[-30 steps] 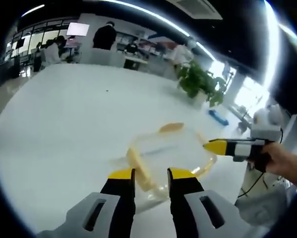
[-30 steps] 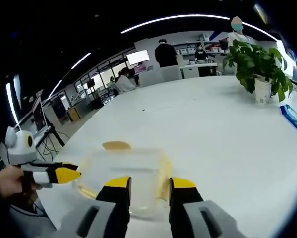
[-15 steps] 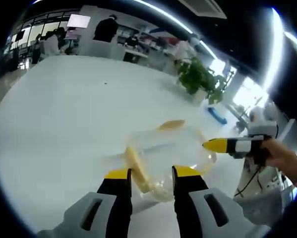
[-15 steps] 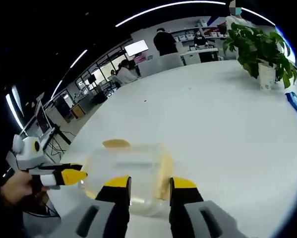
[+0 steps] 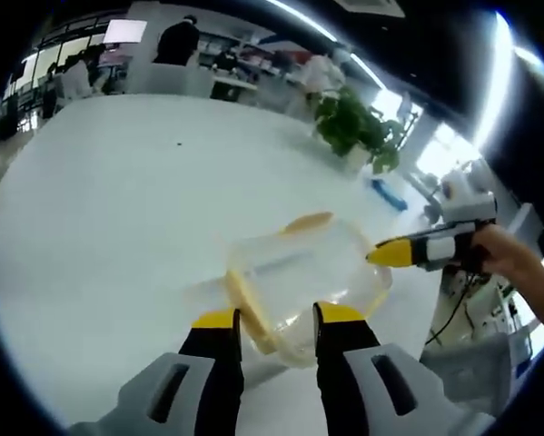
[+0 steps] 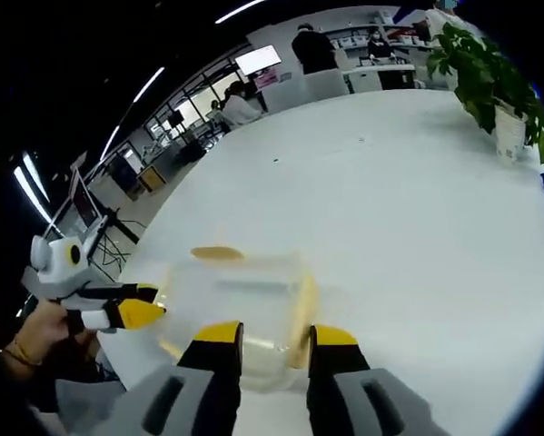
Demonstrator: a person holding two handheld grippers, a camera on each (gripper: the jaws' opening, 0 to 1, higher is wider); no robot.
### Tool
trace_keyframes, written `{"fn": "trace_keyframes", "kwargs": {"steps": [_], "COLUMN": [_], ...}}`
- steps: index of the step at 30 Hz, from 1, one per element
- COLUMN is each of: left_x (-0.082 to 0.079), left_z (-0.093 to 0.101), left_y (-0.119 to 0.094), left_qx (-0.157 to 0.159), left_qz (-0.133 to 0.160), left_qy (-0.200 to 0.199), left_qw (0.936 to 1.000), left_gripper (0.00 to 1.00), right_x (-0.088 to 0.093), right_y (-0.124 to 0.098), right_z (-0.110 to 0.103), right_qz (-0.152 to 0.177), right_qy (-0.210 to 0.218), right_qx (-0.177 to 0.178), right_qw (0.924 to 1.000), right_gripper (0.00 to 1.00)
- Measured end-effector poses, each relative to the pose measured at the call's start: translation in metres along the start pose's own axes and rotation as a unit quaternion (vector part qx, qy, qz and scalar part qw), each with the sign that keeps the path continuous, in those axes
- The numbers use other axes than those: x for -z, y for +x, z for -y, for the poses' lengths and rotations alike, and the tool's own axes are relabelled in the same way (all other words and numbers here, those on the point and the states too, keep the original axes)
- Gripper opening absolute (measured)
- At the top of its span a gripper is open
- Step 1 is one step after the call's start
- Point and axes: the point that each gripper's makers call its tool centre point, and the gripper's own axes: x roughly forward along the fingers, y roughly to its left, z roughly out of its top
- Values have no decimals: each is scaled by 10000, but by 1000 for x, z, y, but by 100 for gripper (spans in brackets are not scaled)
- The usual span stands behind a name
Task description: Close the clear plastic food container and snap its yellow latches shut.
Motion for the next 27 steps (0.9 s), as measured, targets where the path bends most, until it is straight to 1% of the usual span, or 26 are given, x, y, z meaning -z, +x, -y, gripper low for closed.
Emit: {"fn": "trace_keyframes", "kwargs": {"steps": [3, 6, 8, 9, 10, 12, 14, 15, 17, 18, 20, 23, 24, 25, 27], "left_x": [0, 1, 2, 4, 3, 2, 3, 2, -2, -1, -2, -2, -3, -6, -6], "left_z": [0, -1, -2, -1, -4, -1, -1, -2, -5, -5, -4, -4, -6, -8, -5], "left_y": [0, 0, 1, 1, 1, 1, 1, 0, 2, 2, 2, 2, 2, 3, 1], "left_qx": [-6, 46, 154, 239, 230, 211, 193, 165, 60, 39, -10, -10, -85, -250, -180], "left_qz": [20, 13, -2, -20, 26, 35, 82, 160, 427, 441, 375, 379, 427, 603, 685], "left_qy": [-19, -40, -248, -452, -367, -346, -456, -566, -808, -876, -736, -854, -935, -1079, -1119], "left_qw": [10000, 10000, 9996, 9987, 9991, 9992, 9987, 9981, 9958, 9952, 9966, 9956, 9947, 9920, 9912], "left_gripper": [27, 27, 27, 27, 27, 26, 26, 26, 26, 25, 25, 25, 24, 24, 22], "right_x": [2, 0, 1, 0, 1, 1, -1, -1, -1, -1, -1, -1, -1, -2, -1], "right_y": [-2, -2, -2, -3, -3, -4, -5, -6, -6, -7, -7, -8, -8, -8, -10], "right_z": [1, 1, 1, 3, 2, 3, 4, 4, 5, 6, 6, 7, 7, 7, 7], "right_qz": [99, 89, 80, 81, 88, 121, 149, 150, 167, 164, 161, 187, 195, 201, 239], "right_qy": [85, 76, 70, 86, 87, 87, 119, 101, 155, 173, 179, 184, 178, 194, 194], "right_qx": [-9, -3, -7, -19, -22, 0, 20, 31, 43, 51, 58, 65, 70, 90, 80], "right_qw": [9999, 9999, 9999, 9999, 9999, 9999, 9998, 9998, 9997, 9997, 9997, 9996, 9996, 9996, 9995], "right_gripper": [25, 25, 25, 25, 25, 25, 25, 25, 24, 24, 24, 24, 24, 24, 24]}}
